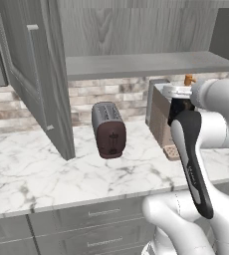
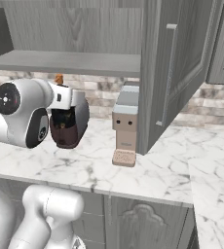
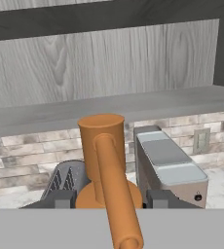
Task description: Open the cabinet. Pick the soap dispenser and place it next to the sink. Then close the cabinet.
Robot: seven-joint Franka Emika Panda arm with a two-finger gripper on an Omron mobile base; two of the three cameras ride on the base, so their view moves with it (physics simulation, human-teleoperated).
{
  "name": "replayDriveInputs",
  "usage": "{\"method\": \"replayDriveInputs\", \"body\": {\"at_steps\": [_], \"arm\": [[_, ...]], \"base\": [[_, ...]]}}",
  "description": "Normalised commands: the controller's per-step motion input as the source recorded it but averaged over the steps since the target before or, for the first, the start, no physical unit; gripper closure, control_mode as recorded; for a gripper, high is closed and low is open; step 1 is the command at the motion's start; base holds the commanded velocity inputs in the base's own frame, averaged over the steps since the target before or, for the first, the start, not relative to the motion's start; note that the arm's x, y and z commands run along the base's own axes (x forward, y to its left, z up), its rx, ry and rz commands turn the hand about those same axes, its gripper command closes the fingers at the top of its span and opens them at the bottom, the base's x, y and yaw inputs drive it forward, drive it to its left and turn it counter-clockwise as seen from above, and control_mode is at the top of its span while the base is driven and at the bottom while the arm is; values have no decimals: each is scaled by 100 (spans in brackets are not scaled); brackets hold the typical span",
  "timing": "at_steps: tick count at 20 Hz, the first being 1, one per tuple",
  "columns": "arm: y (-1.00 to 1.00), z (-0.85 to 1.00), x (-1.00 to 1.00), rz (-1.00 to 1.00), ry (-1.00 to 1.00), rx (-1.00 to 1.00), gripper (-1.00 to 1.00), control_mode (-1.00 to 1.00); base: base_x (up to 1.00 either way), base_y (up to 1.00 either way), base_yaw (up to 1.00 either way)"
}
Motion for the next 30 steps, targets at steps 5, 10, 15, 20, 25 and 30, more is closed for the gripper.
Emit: {"method": "replayDriveInputs", "body": {"at_steps": [5, 10, 15, 20, 25, 30], "arm": [[0, 0, 0, 0, 0, 0, 100, -100], [0, 0, 0, 0, 0, 0, 100, -100], [0, 0, 0, 0, 0, 0, 100, -100], [0, 0, 0, 0, 0, 0, 100, -100], [0, 0, 0, 0, 0, 0, 100, -100], [0, 0, 0, 0, 0, 0, 100, -100]], "base": [[0, 0, 0], [0, 0, 0], [0, 0, 0], [0, 0, 0], [0, 0, 0], [0, 0, 0]]}}
